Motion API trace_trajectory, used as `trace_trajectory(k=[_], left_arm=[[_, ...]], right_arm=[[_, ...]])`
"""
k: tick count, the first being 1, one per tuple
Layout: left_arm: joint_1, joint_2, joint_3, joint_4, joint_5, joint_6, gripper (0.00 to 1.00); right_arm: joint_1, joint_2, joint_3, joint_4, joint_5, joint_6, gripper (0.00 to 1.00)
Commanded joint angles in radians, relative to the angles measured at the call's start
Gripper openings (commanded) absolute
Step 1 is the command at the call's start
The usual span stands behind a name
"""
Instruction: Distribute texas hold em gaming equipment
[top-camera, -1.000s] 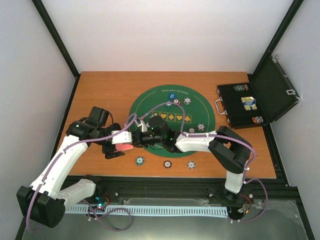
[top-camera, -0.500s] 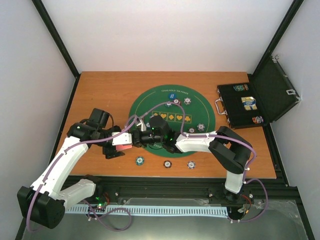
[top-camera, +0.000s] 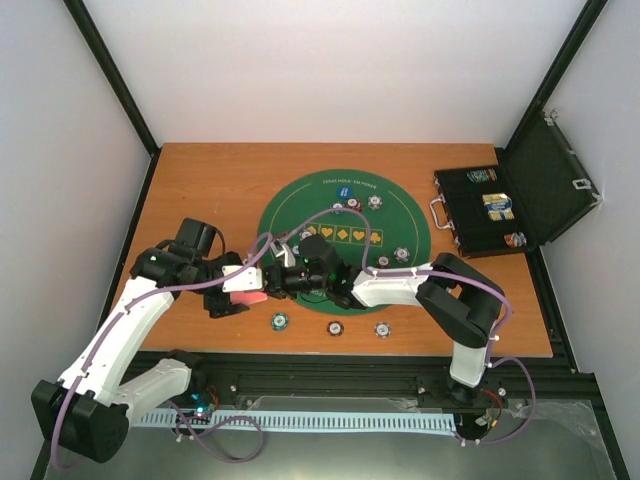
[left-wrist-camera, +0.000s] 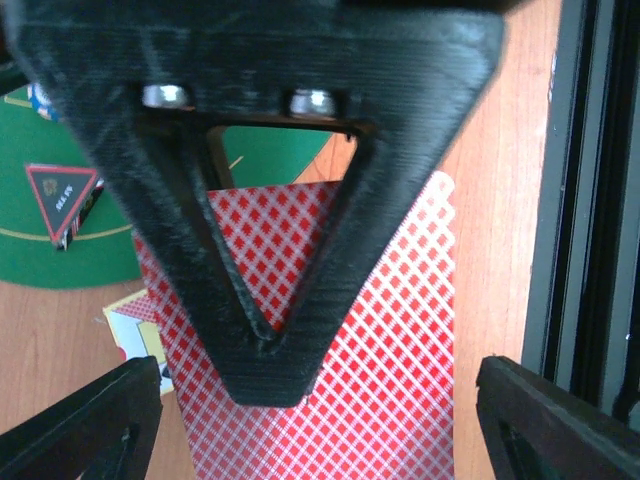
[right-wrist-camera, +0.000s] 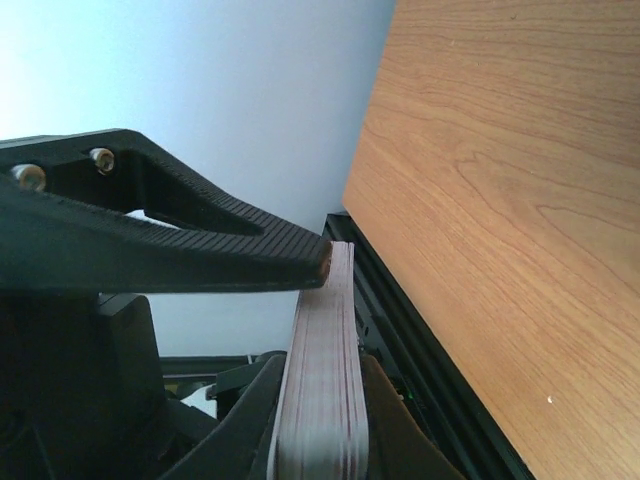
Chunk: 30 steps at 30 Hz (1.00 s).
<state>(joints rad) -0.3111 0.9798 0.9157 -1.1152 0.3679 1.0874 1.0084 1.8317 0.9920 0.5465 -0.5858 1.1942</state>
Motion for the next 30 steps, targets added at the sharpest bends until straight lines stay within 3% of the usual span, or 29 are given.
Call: trace_trajectory(k=[1,4,9,21,30], left_arm=[[-0.008,-0.006,0.029,-0.025,0.033,0.03,0.93],[-0.009,-0.016,0.007,-0.007,0.031,0.029,0.98],[-0.008,-0.011,0.003,0.023,0.016,0.017,0.98],[-0.008,0.003,0.017,0.018,-0.005,0.04,0.73],[-0.008,-0.015,0.024,-0.015,-0.011,0.058,0.73]], right_arm=[[0.009,-0.005,0.01,0.078,-0.006,0.013,0.03],[0.01,-0.007,0.026,0.109,-0.019,0.029,0.04],[0.018,-0.014,0.046,0.108,-0.028,0.034,0.04],[0.021,-0.009,0.032,0.02,-0.005,0.002,0.03],[0.021,0.028,0.056,-0.117,0.023,-0.082,0.03]])
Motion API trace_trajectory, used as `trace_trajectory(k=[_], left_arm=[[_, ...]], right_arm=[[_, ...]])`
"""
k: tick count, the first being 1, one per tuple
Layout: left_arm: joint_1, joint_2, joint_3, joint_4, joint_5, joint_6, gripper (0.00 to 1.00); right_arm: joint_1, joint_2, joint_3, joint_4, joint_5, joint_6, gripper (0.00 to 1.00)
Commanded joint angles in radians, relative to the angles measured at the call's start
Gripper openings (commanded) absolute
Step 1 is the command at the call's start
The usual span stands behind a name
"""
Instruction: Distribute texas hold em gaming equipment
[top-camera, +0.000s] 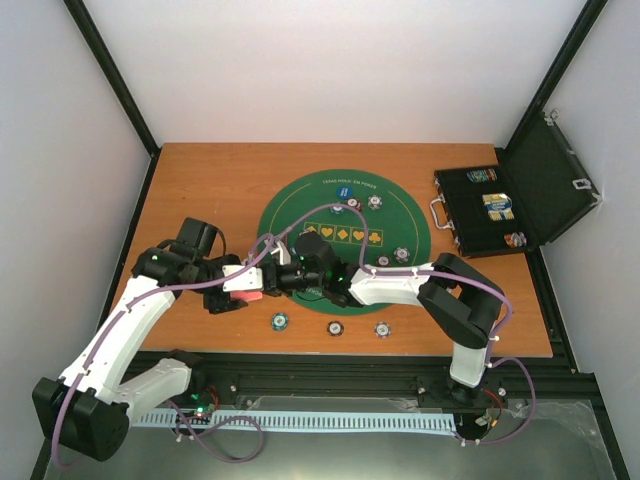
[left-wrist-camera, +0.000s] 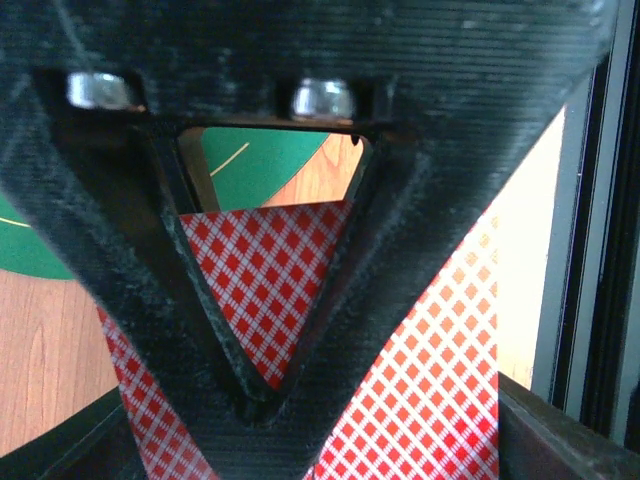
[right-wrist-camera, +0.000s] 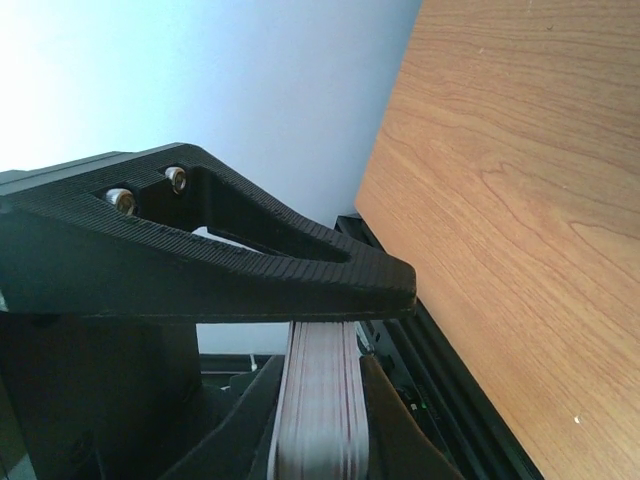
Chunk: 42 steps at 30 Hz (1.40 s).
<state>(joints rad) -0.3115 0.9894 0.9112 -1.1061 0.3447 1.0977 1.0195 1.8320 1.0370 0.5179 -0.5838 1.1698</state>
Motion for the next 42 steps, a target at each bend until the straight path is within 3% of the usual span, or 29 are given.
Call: trace_trajectory(k=[1,5,11,14,25,42], left_arm=[[-0.007,-0.023,0.03,-0.028,0.013,0.048,0.73],[-0.008,-0.016,0.031,-0.033,0.011,0.05,0.7],[-0.008,0.011,0.022,-0.02,-0.023,0.05,0.66],[-0.008,0.017,0.013,-0.013,-0.038,0.048,0.65],[-0.008,0.021,0.003,-0.003,-0.056,0.039,0.65],[-0.008,0.031,0.029,-0.011,-0.059,0.034,0.64]], right_arm=[[0.01,0.031,0.011,-0.1,0.028,-0.07,0.03],[0.009,0.035,0.012,-0.15,0.039,-0.109,0.06],[0.007,0.02,0.011,-0.101,0.001,-0.093,0.49],[0.005,0.018,0.019,-0.07,-0.024,-0.076,0.56],[0.005,0.041,-0.023,0.099,-0.069,0.022,0.58],[-0.009,-0.019,-0.06,-0.074,-0.048,-0.058,0.52]])
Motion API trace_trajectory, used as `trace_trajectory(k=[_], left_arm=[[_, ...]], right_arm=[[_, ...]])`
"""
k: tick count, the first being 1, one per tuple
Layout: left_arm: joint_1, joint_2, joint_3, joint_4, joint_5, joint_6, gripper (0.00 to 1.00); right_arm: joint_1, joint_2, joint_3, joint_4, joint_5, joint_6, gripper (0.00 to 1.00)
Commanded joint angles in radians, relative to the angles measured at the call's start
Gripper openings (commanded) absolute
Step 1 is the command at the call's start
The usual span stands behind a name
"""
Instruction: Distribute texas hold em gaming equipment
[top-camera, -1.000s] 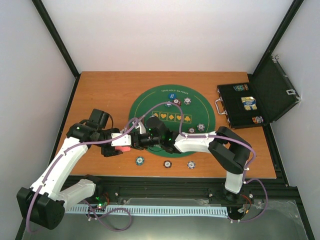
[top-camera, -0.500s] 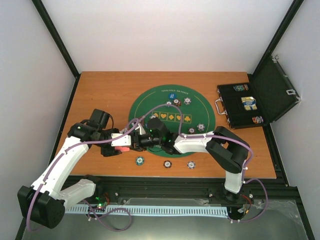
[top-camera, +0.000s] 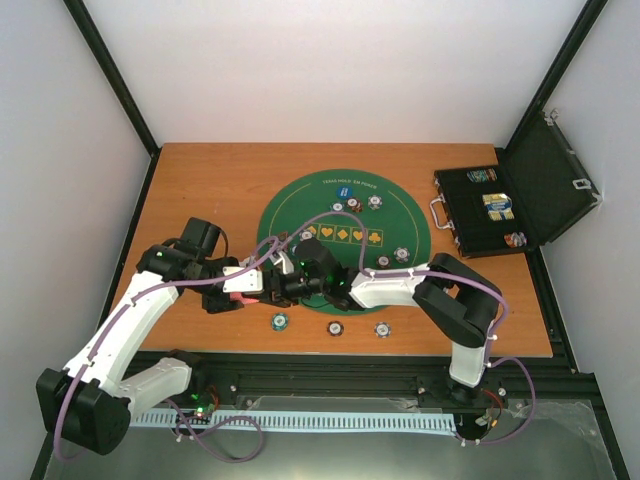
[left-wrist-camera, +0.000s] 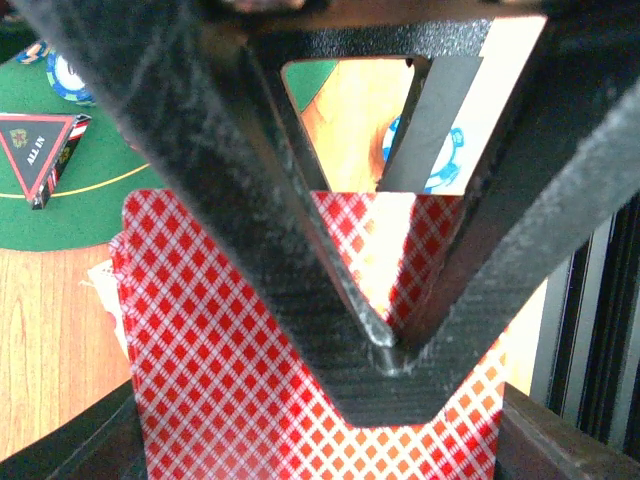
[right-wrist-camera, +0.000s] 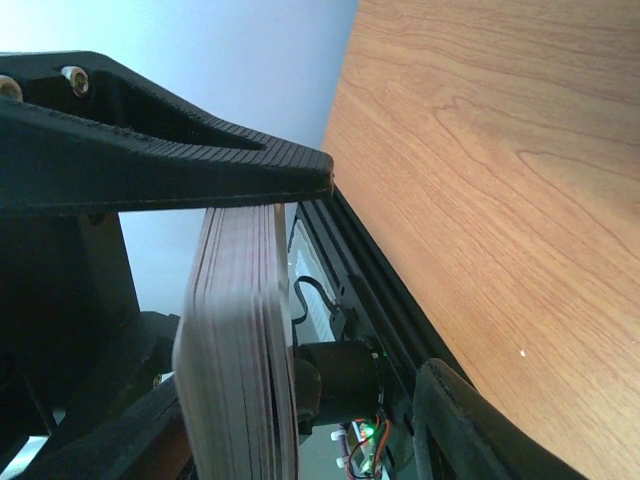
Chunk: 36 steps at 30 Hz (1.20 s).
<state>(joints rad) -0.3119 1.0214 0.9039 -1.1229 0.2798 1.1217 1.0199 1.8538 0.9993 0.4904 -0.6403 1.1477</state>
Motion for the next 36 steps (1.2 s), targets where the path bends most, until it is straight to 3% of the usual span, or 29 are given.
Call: trace_trajectory(k=[1,16,31,36], left_arm=[[-0.007,-0.002,0.036,0.007,0.006,0.011,0.63],[-0.007,0.001,0.036,0.01,-0.003,0.004,0.61],[-0.007,0.025,0.0,0.055,-0.054,-0.011,0.61],[-0.007,0.032,-0.004,0.063,-0.07,-0.022,0.61]], right_arm=[[-0.013,-0.049,-0.026,-0.055,0.011,-0.041,0.51],[-0.024,-0.107,-0.033,-0.114,0.029,-0.068,0.44],[-0.033,-0.185,-0.019,-0.202,0.056,-0.1,0.04],[-0.054,-0.23,-0.037,-0.226,0.061,-0.11,0.03]])
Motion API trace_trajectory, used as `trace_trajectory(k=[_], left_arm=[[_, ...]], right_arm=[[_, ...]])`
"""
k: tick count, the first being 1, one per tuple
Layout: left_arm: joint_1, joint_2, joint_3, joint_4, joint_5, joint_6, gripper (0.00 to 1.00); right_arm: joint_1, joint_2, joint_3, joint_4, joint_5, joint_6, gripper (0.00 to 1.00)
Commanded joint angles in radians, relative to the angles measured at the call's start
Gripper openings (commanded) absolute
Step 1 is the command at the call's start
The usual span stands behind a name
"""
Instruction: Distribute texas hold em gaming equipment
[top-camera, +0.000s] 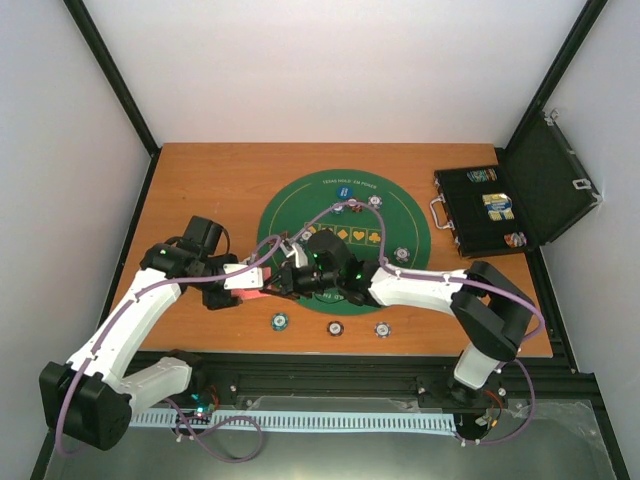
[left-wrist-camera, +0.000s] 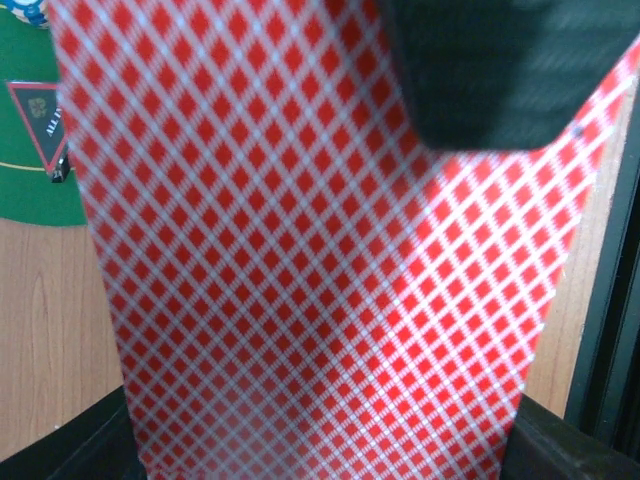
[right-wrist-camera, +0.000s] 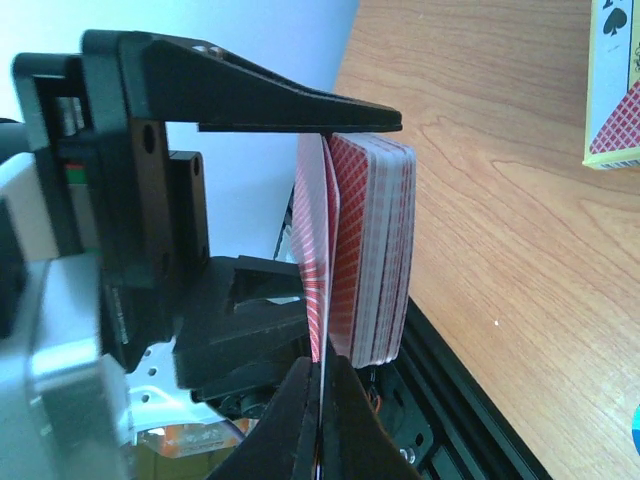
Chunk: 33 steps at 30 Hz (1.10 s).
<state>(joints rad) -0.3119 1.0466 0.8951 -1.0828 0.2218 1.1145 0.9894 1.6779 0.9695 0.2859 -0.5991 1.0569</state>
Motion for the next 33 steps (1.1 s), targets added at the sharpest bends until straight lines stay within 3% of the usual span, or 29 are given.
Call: trace_trajectory(k=[1,7,15,22,28,33], left_arm=[[-0.007,0.006,0.004,0.023,-0.013,-0.015,0.6],[-0.007,0.006,0.003,0.025,-0.026,-0.024,0.6],[-0.007,0.006,0.006,0.021,-0.053,-0.035,0.59],[-0.007,-0.003,0.024,-0.01,-0.047,-0.047,0.59],[-0.007,-0.014,0.034,-0.024,-0.043,-0.056,0.59],[-0.007,-0.021,0.042,-0.028,-0.039,-0.06,0.59]], right_arm=[[-0.029,-0.065,-0.012,-0.026,0.02,-0.02,0.03],[-0.106,-0.12,-0.036,-0.109,-0.007,-0.072,0.03],[-0.299,-0.121,-0.006,-0.243,-0.102,-0.188,0.03],[-0.401,0.143,0.238,-0.356,-0.155,-0.278,0.03],[-0.41,0.413,0.533,-0.43,-0.188,-0.289,0.03],[-0.397,0.406,0.5,-0.369,-0.212,-0.254,0.03]])
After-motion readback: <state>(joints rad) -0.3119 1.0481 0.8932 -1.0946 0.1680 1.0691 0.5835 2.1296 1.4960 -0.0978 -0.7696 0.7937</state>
